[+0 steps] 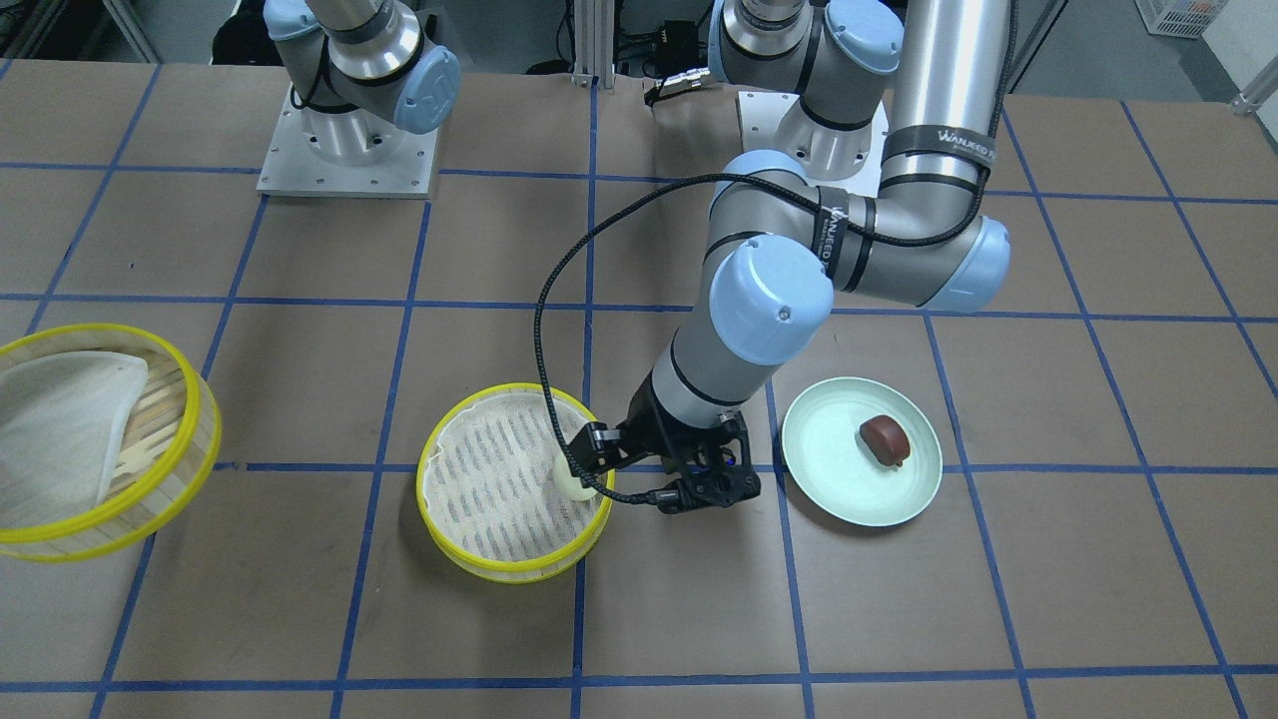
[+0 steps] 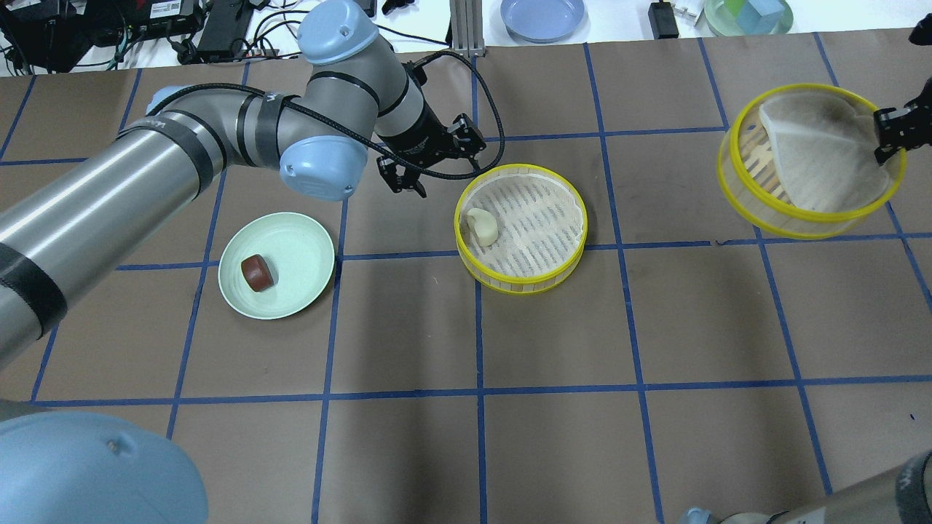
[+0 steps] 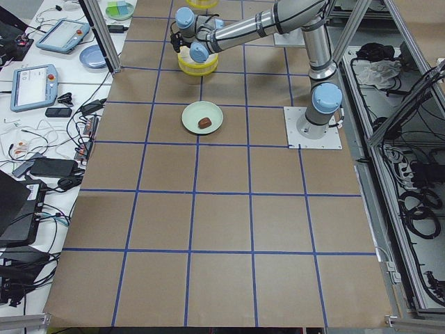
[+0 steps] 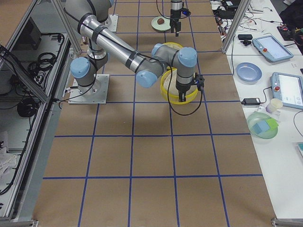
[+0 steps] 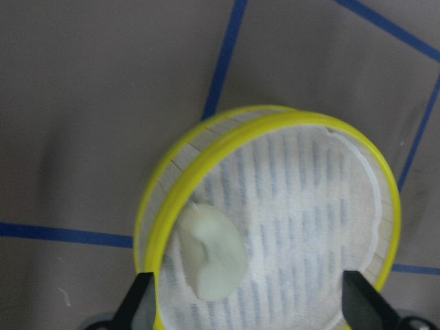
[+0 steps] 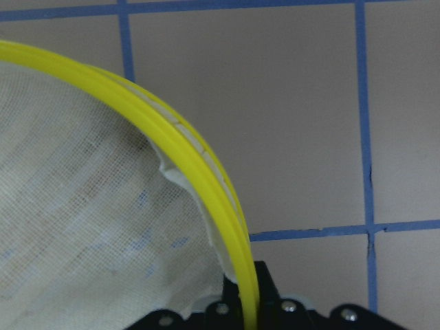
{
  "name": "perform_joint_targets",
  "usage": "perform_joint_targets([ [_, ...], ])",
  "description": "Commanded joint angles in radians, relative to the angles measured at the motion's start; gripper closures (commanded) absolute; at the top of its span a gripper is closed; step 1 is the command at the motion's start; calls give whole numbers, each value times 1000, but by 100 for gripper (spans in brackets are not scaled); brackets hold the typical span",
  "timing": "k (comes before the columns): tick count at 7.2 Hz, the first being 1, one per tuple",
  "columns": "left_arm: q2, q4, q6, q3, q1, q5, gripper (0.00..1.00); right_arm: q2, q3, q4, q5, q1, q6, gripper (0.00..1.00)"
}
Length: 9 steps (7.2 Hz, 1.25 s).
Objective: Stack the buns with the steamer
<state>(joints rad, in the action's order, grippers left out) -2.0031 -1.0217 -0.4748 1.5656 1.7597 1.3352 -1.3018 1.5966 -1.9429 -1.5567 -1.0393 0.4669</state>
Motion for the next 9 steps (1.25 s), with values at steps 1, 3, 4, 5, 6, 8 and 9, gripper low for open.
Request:
perform_joint_targets([
  [1,61,-68,188,-6,-121,149,0,-36,9,22,9,-134,-170,100],
  [3,99,-130,287,-1,-248,235,0,-36,23,79,10,-323,-406,100],
  [4,104,-132,347,14,-305,234,0,-34,31,81,10,-426,-586,100],
  [5,101,-136,398,25,-340,234,0,-18,37,75,13,-523,-731,100],
  [6,87,-147,422,49,-361,239,0,2,39,75,10,-575,-819,100],
  [8,69,-149,400,146,-434,237,0,36,60,43,3,-623,-861,100],
  [9,60,-149,343,184,-436,233,0,42,72,10,0,-622,-857,100],
])
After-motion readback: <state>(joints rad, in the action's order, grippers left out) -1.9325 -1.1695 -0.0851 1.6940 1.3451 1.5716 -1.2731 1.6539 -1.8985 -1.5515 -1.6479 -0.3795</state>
